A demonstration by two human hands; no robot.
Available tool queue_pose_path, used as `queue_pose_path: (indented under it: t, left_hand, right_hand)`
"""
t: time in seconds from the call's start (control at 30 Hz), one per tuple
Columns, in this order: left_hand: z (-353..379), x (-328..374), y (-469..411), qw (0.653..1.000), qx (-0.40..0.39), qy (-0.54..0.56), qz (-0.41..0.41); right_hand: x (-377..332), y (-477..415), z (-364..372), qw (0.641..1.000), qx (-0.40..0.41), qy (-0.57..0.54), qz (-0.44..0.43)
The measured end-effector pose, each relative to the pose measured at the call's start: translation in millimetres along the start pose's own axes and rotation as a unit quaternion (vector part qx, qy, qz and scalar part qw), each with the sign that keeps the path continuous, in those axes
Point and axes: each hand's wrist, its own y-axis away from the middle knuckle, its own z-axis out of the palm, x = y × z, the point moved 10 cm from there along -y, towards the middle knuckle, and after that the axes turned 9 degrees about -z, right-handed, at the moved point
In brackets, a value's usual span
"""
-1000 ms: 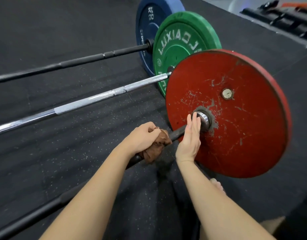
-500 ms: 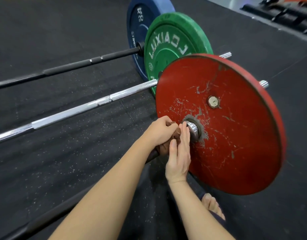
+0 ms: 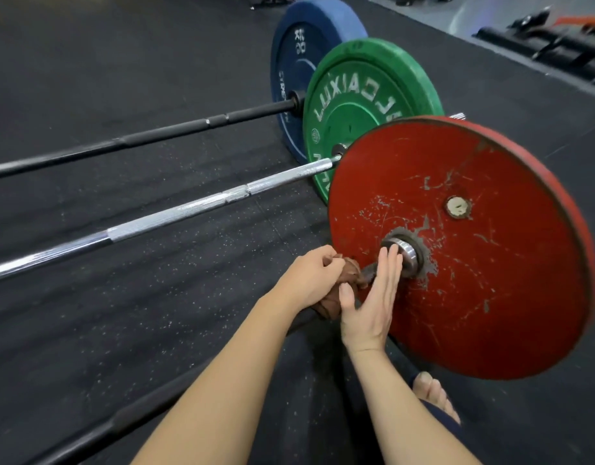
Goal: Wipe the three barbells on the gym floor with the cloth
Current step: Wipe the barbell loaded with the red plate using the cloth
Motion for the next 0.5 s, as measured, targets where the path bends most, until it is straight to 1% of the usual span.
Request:
queue_pose_path:
  t: [0.13,0.23,0.3,0.5]
  left_hand:
    - [-7,-11,9,1.000,0.005,-0.016,-0.010]
    - [-7,-13,7,1.000,0.014,-0.014,-0.016]
    - [-6,-14,1,1.000,0.017,-0.015,-0.021]
    - [7,11,-27,0.999,0.024,-0.027,-0.015]
  right_hand:
    - [-5,5,2,1.000,0.007,-0.001,0.018]
    - [-1,8,4,0.998,0.028,-0.030,0.047]
    - [1,7,6,0.997,0.031,-0.039,0.053]
    - [11,5,4,0.995,0.043,-0.043,0.076]
